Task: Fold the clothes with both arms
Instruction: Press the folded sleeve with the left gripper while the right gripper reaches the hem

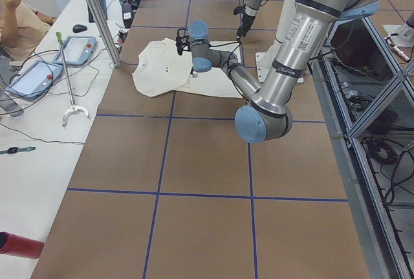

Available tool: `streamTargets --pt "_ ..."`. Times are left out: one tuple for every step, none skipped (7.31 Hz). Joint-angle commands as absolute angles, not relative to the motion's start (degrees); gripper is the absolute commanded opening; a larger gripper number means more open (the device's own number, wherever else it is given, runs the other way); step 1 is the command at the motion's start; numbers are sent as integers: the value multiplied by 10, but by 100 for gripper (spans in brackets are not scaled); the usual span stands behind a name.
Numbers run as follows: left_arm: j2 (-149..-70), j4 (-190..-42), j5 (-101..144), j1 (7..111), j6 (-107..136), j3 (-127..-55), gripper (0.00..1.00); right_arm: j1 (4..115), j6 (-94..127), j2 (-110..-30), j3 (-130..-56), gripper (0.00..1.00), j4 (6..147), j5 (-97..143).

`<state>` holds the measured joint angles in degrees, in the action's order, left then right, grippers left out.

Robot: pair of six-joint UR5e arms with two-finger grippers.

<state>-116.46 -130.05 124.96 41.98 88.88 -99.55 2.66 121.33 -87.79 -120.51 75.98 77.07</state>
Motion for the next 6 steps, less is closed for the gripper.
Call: streamTargets --pt "-1164 -1301 1250 417 889 -996 58 25 1213 -868 -1194 83 761 770" --pt "-1164 -1301 1250 417 888 -997 58 25 1214 -867 -1195 77 761 770" --pt "-1164 -1301 1250 417 888 -997 58 25 1213 -868 -1194 66 761 770" --pt "-1164 -1301 1249 417 888 -997 58 34 1212 -869 -1194 57 761 770" --pt "-1164 -1301 1249 414 888 -997 58 40 1211 -868 -1196 56 761 770" --pt "-1164 -1301 1249 413 888 -997 60 40 1211 -868 -1192 54 761 770"
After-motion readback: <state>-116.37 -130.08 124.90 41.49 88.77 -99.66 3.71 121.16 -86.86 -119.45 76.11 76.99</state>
